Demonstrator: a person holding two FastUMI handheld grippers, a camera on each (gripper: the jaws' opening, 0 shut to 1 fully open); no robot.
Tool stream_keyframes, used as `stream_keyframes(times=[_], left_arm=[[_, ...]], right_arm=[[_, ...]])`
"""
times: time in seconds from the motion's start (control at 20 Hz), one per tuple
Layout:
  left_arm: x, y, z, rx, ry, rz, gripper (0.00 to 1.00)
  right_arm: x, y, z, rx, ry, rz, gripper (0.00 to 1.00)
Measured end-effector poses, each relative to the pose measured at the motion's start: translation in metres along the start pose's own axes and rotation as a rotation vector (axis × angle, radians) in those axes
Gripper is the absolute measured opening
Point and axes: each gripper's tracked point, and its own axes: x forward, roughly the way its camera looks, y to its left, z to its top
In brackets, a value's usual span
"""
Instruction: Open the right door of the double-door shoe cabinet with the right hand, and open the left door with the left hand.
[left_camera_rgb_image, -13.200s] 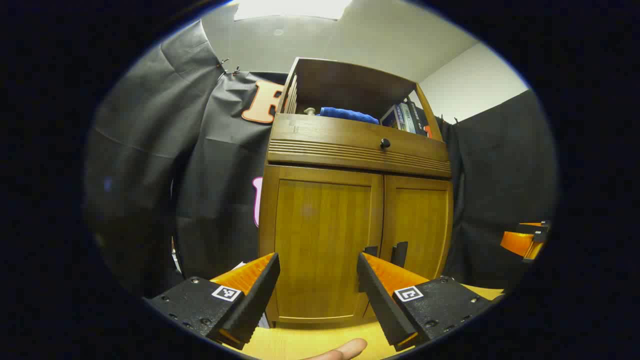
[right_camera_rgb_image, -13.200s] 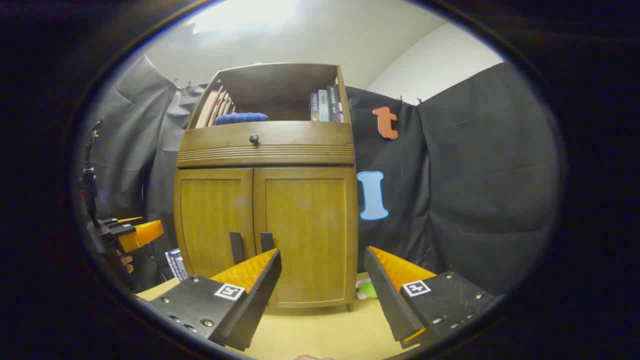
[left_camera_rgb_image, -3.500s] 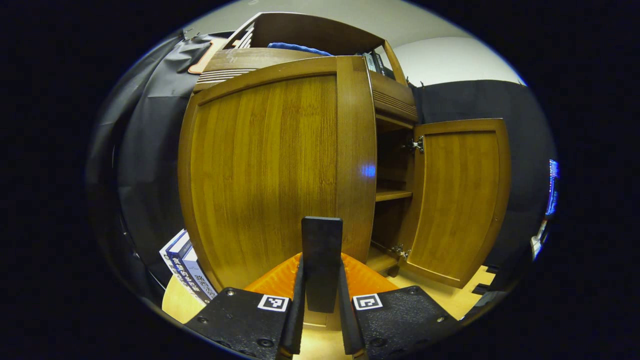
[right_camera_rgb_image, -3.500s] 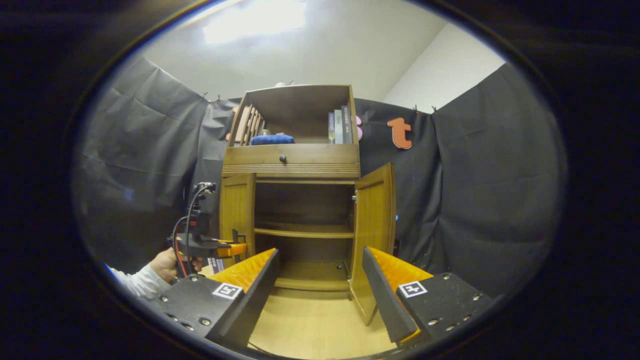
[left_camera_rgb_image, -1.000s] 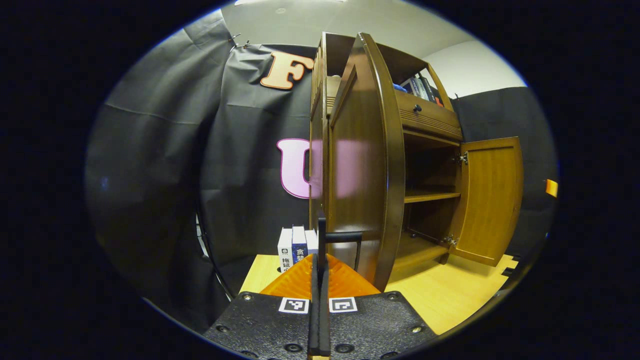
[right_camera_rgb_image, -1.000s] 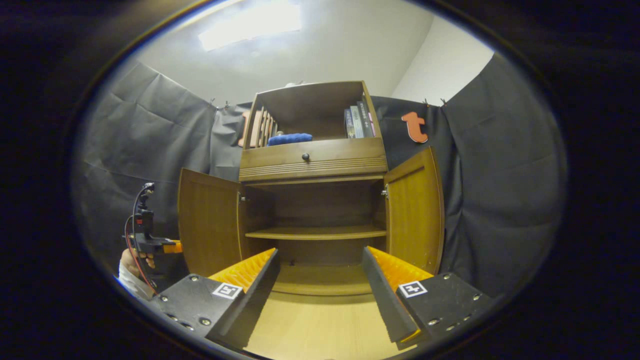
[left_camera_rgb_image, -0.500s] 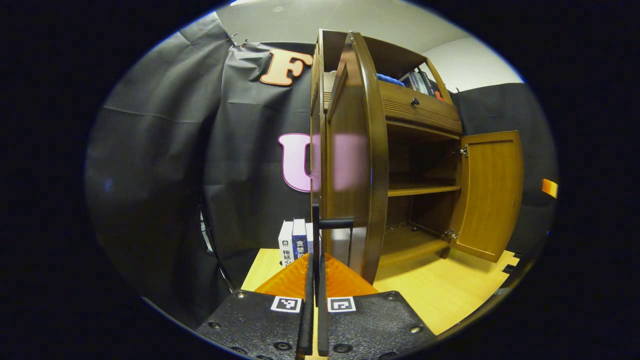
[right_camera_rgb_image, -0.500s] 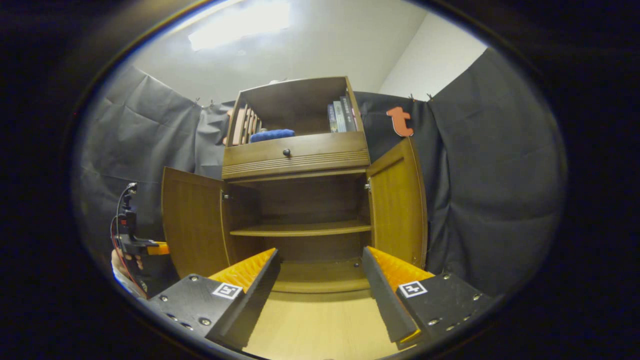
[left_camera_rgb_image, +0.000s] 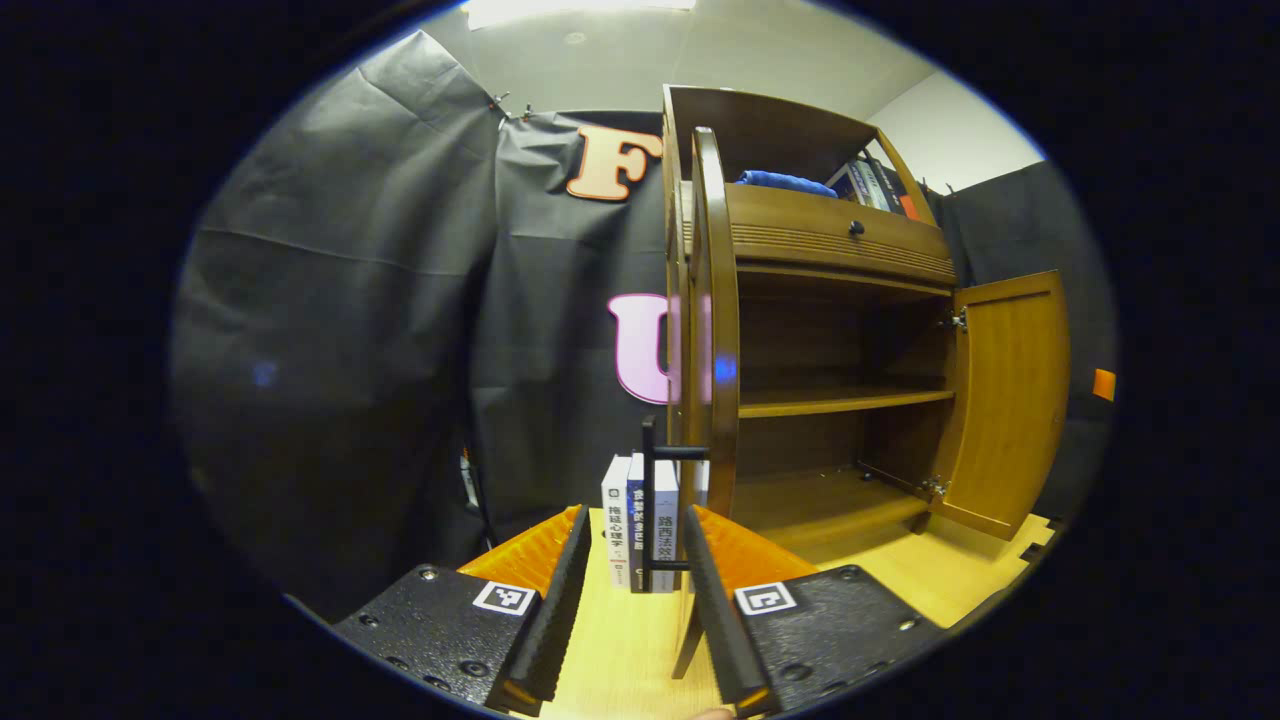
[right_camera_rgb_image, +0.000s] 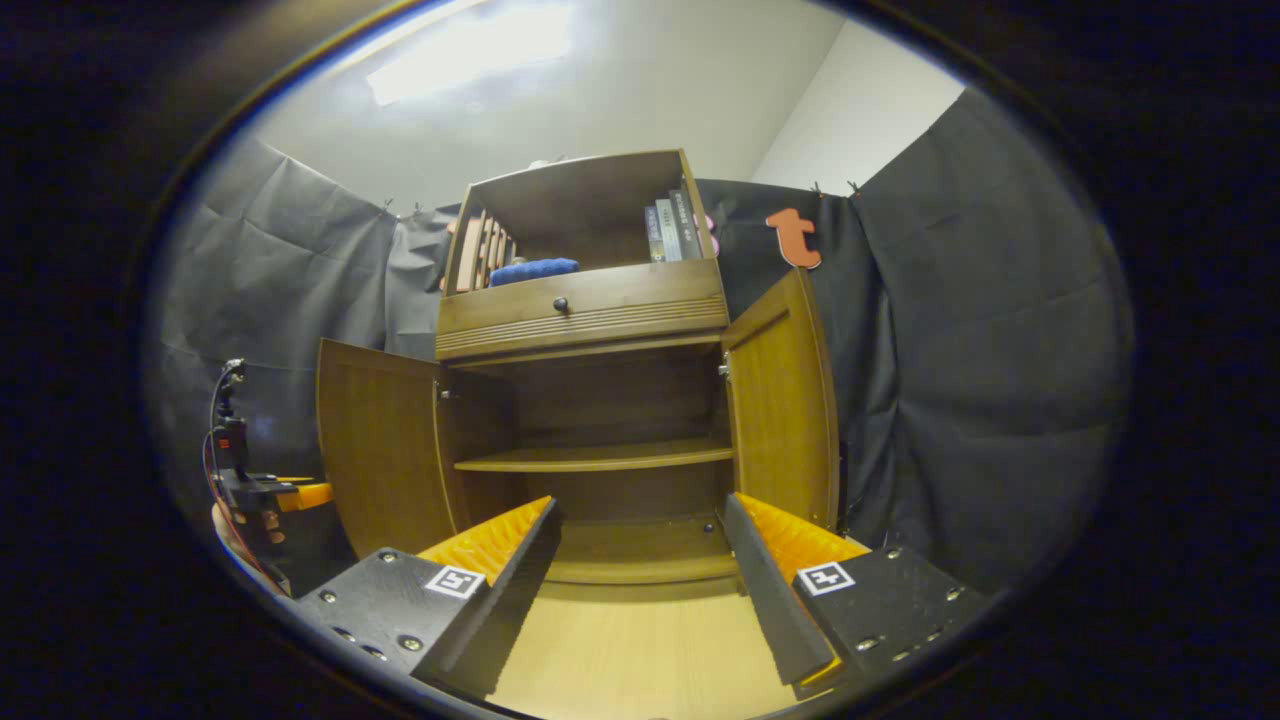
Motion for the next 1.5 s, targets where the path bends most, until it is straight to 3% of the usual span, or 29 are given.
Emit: stream_keyframes(times=[0.3, 0.4, 0.5, 0.65, 0.7, 1.0, 1.1, 1.5], left_arm=[[-0.006, -0.016, 0.015, -0.034, -0.04, 0.001, 0.98], [-0.008, -0.024, 0.026, -0.049, -0.076, -0.009, 0.91], [-0.005, -0.034, 0.036, -0.05, -0.109, -0.017, 0.9], [-0.005, -0.053, 0.042, -0.049, -0.117, -0.044, 0.96], [-0.006, -0.06, 0.045, -0.057, -0.124, -0.061, 0.93], [0.005, -0.108, 0.047, -0.075, -0.12, -0.177, 0.93], [0.01, -0.116, 0.049, -0.067, -0.121, -0.188, 0.96], [0.026, -0.155, 0.051, -0.096, -0.141, -0.246, 0.93]], right_arm=[[-0.004, -0.026, 0.003, 0.026, -0.005, -0.033, 0.98], [-0.004, -0.031, 0.005, 0.031, -0.004, -0.034, 0.98], [-0.002, -0.036, 0.007, 0.034, -0.004, -0.033, 0.98], [0.001, -0.042, 0.011, 0.025, -0.001, -0.028, 0.98], [0.002, -0.043, 0.012, 0.021, -0.002, -0.025, 0.98], [0.012, -0.056, 0.016, -0.008, 0.003, -0.041, 0.98], [0.014, -0.053, 0.02, -0.032, -0.008, -0.034, 0.98], [0.045, -0.03, 0.034, -0.051, -0.035, 0.0, 0.98]])
